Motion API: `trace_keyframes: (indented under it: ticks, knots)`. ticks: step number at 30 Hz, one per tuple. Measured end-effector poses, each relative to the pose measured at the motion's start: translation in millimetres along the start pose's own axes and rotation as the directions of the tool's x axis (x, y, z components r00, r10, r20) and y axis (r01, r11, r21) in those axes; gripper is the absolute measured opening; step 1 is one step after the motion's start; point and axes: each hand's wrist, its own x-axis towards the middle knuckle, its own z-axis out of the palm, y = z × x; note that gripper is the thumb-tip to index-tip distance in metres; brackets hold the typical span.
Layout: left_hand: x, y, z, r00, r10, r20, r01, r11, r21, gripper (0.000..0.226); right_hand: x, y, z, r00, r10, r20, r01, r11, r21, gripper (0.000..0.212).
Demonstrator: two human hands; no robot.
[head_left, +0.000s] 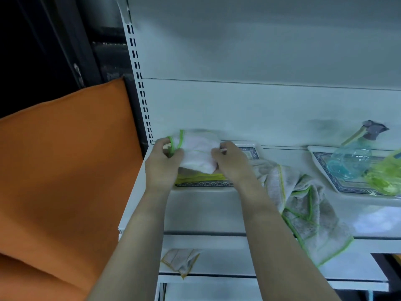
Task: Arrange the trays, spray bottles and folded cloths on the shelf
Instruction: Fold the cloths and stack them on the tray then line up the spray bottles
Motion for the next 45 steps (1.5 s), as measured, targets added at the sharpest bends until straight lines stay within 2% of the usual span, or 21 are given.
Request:
trace_keyframes:
  ticks: [2, 4, 6, 8, 9, 11, 12, 14, 16, 20, 22, 23, 25, 27, 30, 32, 35, 37, 39, 42, 45]
  knots:
    - [6.5, -4.7, 3.5, 0.999, -0.036, 0.027, 0.029, 0.970, 0.242, 0.051, 5.8, 9.1, -2.4, 0.999, -0.023, -0.025, 0.015, 0.964, -0.266, 0.022]
    - [5.5, -15.8, 4.7, 0.999, -0.032, 0.004, 0.028, 0.923, 0.383, 0.060, 1.3, 15.3, -7.1, 0.993, -0.097, -0.065, 0.066, 0.925, -0.375, 0.020]
    - [-0.7, -23.0, 8.7, 0.995, 0.058, -0.087, -0.004, 0.851, 0.526, 0.054, -6.2, 20.1, -19.5, 0.979, -0.163, -0.121, 0.094, 0.892, -0.441, 0.019]
    - [-11.3, -18.9, 14.2, 0.974, 0.157, -0.163, -0.031, 0.806, 0.591, 0.041, -14.5, 27.4, -38.4, 0.950, -0.223, -0.220, 0.069, 0.835, -0.546, 0.017]
    - [-16.6, -15.3, 16.6, 0.963, 0.204, -0.175, -0.069, 0.816, 0.574, 0.035, -18.9, 30.9, -47.6, 0.931, -0.228, -0.285, 0.021, 0.812, -0.583, 0.019]
    - [-33.4, -4.5, 28.1, 0.953, 0.272, -0.136, -0.171, 0.850, 0.498, 0.028, -26.4, 40.9, -67.7, 0.902, -0.144, -0.406, -0.128, 0.809, -0.573, 0.034]
    - [-43.9, 0.8, 38.3, 0.958, 0.274, -0.082, -0.214, 0.878, 0.428, 0.026, -27.6, 48.3, -77.8, 0.898, -0.084, -0.431, -0.192, 0.807, -0.558, 0.040]
    - [-63.8, 7.4, 58.5, 0.972, 0.224, 0.077, -0.236, 0.931, 0.278, 0.021, -28.8, 62.5, -89.9, 0.922, 0.019, -0.387, -0.251, 0.791, -0.558, 0.042]
    - [-81.4, 8.2, 80.9, 0.959, 0.191, 0.210, -0.236, 0.948, 0.215, 0.018, -28.4, 75.4, -97.5, 0.948, 0.071, -0.310, -0.241, 0.797, -0.554, 0.035]
    - [-104.4, 6.9, 113.9, 0.925, 0.126, 0.360, -0.199, 0.965, 0.174, 0.012, -30.1, 81.8, -108.1, 0.966, -0.066, -0.250, -0.093, 0.814, -0.574, 0.021]
    - [-109.8, 2.8, 127.8, 0.916, 0.101, 0.389, -0.199, 0.955, 0.221, 0.012, -32.7, 81.3, -113.8, 0.963, -0.119, -0.244, -0.020, 0.865, -0.501, 0.017]
    - [-111.3, 1.1, 133.6, 0.920, 0.088, 0.383, -0.211, 0.933, 0.293, 0.021, -34.6, 80.3, -117.2, 0.961, -0.130, -0.243, 0.015, 0.905, -0.426, 0.015]
    - [-114.8, 4.4, 141.2, 0.939, 0.038, 0.342, -0.193, 0.881, 0.432, 0.037, -39.6, 76.1, -124.2, 0.964, -0.133, -0.231, 0.080, 0.971, -0.224, 0.012]
    - [-120.8, 13.9, 145.5, 0.962, -0.004, 0.275, -0.123, 0.888, 0.443, 0.037, -44.9, 72.6, -130.5, 0.964, -0.140, -0.227, 0.135, 0.990, -0.038, 0.009]
    - [-131.3, 27.7, 147.7, 0.992, -0.028, 0.122, 0.007, 0.985, 0.172, 0.032, -51.3, 70.3, -141.4, 0.958, -0.147, -0.248, 0.185, 0.973, 0.135, 0.017]
    - [-134.0, 34.9, 150.4, 0.995, -0.060, 0.075, 0.064, 0.997, -0.048, 0.029, -53.3, 67.5, -148.5, 0.956, -0.173, -0.238, 0.229, 0.945, 0.232, 0.021]
    - [-137.7, 48.5, 151.3, 0.990, -0.137, 0.025, 0.138, 0.934, -0.329, 0.026, -55.4, 57.5, -159.3, 0.944, -0.245, -0.221, 0.319, 0.850, 0.420, 0.027]
    - [-140.1, 57.3, 145.4, 0.988, -0.150, -0.018, 0.124, 0.873, -0.472, 0.024, -58.4, 52.0, -167.2, 0.940, -0.273, -0.206, 0.342, 0.787, 0.514, 0.027]
    - [-142.5, 65.5, 133.8, 0.992, -0.107, -0.072, 0.050, 0.837, -0.545, 0.026, -62.1, 49.6, -175.4, 0.936, -0.292, -0.197, 0.352, 0.761, 0.544, 0.028]
    - [-144.8, 76.2, 111.4, 0.983, -0.030, -0.183, -0.069, 0.855, -0.513, 0.034, -66.9, 50.6, -184.1, 0.930, -0.301, -0.210, 0.367, 0.753, 0.546, 0.027]
    - [-148.7, 85.2, 89.3, 0.982, 0.024, -0.186, -0.115, 0.861, -0.496, 0.052, -68.5, 48.8, -185.4, 0.946, -0.238, -0.219, 0.323, 0.730, 0.603, 0.025]
